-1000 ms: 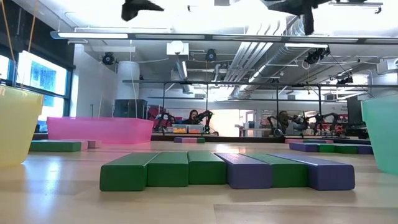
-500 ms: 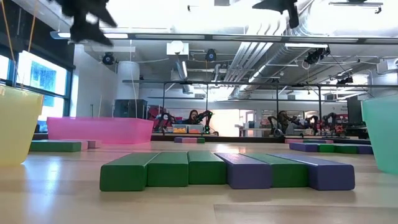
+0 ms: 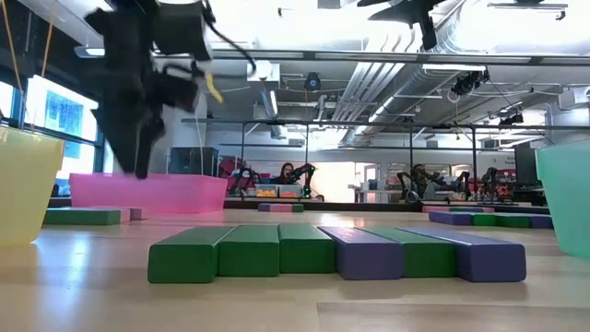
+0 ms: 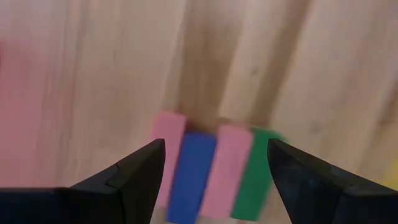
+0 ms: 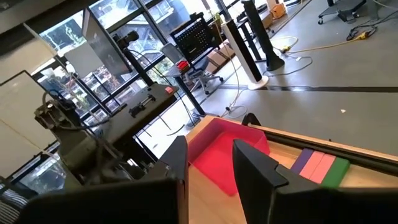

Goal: Sort blocks
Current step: Put the violet block into the pink bin

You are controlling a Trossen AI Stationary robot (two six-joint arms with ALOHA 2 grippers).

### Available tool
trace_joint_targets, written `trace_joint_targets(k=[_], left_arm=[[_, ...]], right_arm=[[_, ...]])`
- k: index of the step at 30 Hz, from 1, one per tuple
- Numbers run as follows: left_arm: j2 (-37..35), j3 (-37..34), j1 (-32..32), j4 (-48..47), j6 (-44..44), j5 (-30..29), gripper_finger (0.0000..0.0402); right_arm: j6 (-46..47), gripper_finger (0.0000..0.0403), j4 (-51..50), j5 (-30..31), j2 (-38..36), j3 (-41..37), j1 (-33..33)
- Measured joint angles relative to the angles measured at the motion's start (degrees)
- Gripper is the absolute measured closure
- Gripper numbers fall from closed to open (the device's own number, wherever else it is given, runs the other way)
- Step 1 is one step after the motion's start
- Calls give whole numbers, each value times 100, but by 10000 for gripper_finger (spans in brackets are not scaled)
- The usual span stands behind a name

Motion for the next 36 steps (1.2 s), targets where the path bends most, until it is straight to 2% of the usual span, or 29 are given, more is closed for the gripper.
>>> trace_joint_targets(k=[4,10,16,25,36], left_arm=[[436,37,-2,-34,-194,-425,133],[546,400,-4,6,85,-861,133],[881,391,258,-413,710,-548,133],[1490,391,487,6,1113,-468,133],[1311,387,510,-508,1167,-571,133]], right_arm=[[-142,331,-1,-133,-1,0,0],[-188,331,-4,-280,-1,0,0],[-186,331,-9,-440,-1,0,0],[-132,331,-9,-439,-1,0,0],[-140,331,-50,-438,-1,0,0]])
